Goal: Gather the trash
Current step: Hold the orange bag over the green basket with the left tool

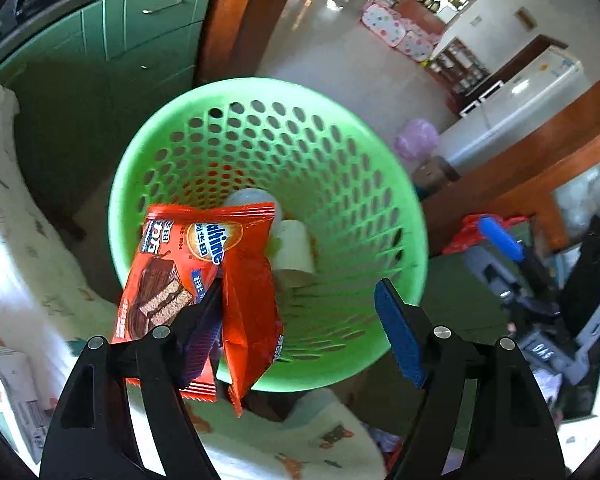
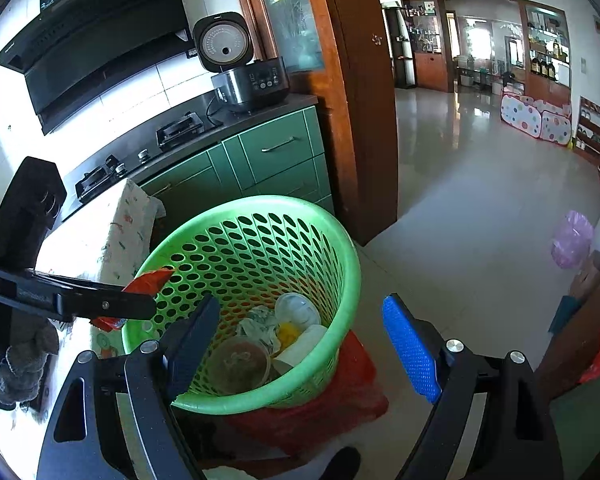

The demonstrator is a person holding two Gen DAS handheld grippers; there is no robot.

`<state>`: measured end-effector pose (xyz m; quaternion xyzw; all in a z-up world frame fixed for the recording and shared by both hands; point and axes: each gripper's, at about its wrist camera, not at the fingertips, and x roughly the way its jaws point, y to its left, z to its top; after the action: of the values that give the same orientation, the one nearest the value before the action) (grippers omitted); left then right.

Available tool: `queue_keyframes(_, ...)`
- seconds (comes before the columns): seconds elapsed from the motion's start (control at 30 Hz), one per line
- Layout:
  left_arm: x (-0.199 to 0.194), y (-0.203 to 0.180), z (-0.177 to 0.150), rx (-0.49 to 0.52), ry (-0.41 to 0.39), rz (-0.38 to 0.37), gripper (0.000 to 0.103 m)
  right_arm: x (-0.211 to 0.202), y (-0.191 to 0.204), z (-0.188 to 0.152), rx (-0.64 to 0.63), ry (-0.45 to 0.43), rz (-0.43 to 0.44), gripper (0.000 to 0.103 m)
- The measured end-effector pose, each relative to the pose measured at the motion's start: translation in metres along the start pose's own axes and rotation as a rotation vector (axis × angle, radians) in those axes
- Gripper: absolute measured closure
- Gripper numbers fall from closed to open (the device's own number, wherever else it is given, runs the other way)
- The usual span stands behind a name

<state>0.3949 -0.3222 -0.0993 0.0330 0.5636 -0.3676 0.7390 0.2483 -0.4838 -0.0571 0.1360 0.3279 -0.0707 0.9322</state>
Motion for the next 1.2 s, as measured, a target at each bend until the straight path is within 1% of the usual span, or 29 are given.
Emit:
queue_keyframes(0.03, -0.002, 0.0, 0.0, 0.006, -0.011, 0.017, 0.029, 0.0, 0.0, 0.0, 0.0, 0.001, 0.0, 0.022)
queue_keyframes(0.07, -0.005, 0.0, 0.0, 0.01, -0.017, 0.012, 0.029, 0.0, 0.001, 0.0, -0.002, -0.001, -0.001, 0.022)
queue_keyframes(0.13, -0.014, -0.003, 0.001, 0.006, -0.038, -0.054, 0.029, 0.0, 0.001, 0.0, -0.003, 0.0, 0.001, 0.022)
queue_keyframes(0.17, -0.017, -0.003, 0.003, 0.002, -0.053, -0.079, 0.027, 0.0, 0.001, 0.0, -0.003, -0.002, 0.0, 0.022)
queue_keyframes(0.2, -0.019, -0.005, 0.004, 0.001, -0.061, -0.088, 0.025, 0.0, 0.001, 0.0, -0.003, -0.002, 0.0, 0.022)
queue_keyframes(0.27, -0.017, -0.009, 0.005, 0.025, -0.051, -0.058, 0.024, 0.0, 0.001, -0.001, 0.002, 0.0, 0.001, 0.022)
queue_keyframes(0.33, -0.017, -0.01, 0.003, 0.046, -0.042, -0.052, 0.024, 0.0, 0.001, -0.001, 0.004, 0.001, 0.002, 0.022)
queue_keyframes(0.4, -0.013, -0.008, 0.003, 0.039, -0.019, -0.035, 0.024, 0.002, 0.001, -0.002, 0.0, 0.005, -0.002, 0.022)
queue_keyframes(0.47, -0.012, -0.007, 0.004, 0.037, -0.014, -0.037, 0.024, 0.003, 0.001, -0.002, -0.001, 0.009, -0.004, 0.022)
queue_keyframes(0.53, -0.009, -0.006, 0.003, 0.042, 0.012, -0.012, 0.024, 0.004, 0.0, -0.002, 0.003, 0.009, -0.004, 0.022)
queue_keyframes(0.6, -0.009, -0.003, 0.002, 0.031, 0.018, -0.071, 0.024, 0.005, -0.001, -0.002, 0.006, 0.011, -0.003, 0.022)
queue_keyframes(0.67, -0.01, 0.002, 0.002, -0.01, 0.0, -0.153, 0.024, 0.005, -0.002, -0.002, 0.008, 0.01, -0.004, 0.022)
queue_keyframes(0.7, -0.008, 0.005, 0.002, -0.027, 0.003, -0.167, 0.024, 0.006, -0.002, -0.002, 0.01, 0.013, -0.003, 0.022)
queue_keyframes(0.73, -0.005, 0.007, 0.002, -0.04, 0.013, -0.164, 0.024, 0.006, -0.003, -0.003, 0.012, 0.013, -0.003, 0.022)
queue_keyframes(0.77, -0.003, 0.006, 0.001, -0.038, 0.018, -0.168, 0.024, 0.005, -0.003, -0.003, 0.012, 0.01, -0.002, 0.022)
queue_keyframes(0.83, -0.006, 0.006, -0.001, -0.033, -0.001, -0.203, 0.023, 0.004, -0.004, -0.003, 0.012, 0.008, -0.001, 0.022)
queue_keyframes(0.9, -0.008, 0.008, -0.002, -0.043, -0.021, -0.263, 0.023, 0.003, -0.005, -0.003, 0.012, 0.003, -0.003, 0.022)
queue_keyframes(0.93, -0.009, 0.008, -0.001, -0.054, -0.027, -0.281, 0.023, 0.003, -0.006, -0.003, 0.014, 0.006, -0.004, 0.022)
queue_keyframes(1.0, -0.006, 0.005, 0.0, -0.05, -0.025, -0.259, 0.023, 0.004, -0.007, -0.004, 0.02, 0.006, -0.003, 0.022)
queue_keyframes(1.07, -0.006, 0.005, 0.0, -0.051, -0.035, -0.26, 0.023, 0.004, -0.008, -0.005, 0.02, 0.008, -0.002, 0.022)
queue_keyframes(1.1, -0.009, 0.007, 0.0, -0.06, -0.051, -0.284, 0.023, 0.004, -0.008, -0.006, 0.018, 0.007, -0.003, 0.022)
queue_keyframes(1.13, -0.013, 0.009, 0.001, -0.078, -0.08, -0.335, 0.023, 0.004, -0.008, -0.006, 0.019, 0.006, -0.002, 0.022)
queue_keyframes(1.17, -0.016, 0.011, 0.002, -0.092, -0.099, -0.365, 0.022, 0.005, -0.009, -0.006, 0.02, 0.009, -0.001, 0.022)
queue_keyframes(1.2, -0.017, 0.011, 0.003, -0.101, -0.107, -0.37, 0.019, 0.005, -0.01, -0.007, 0.021, 0.011, -0.002, 0.022)
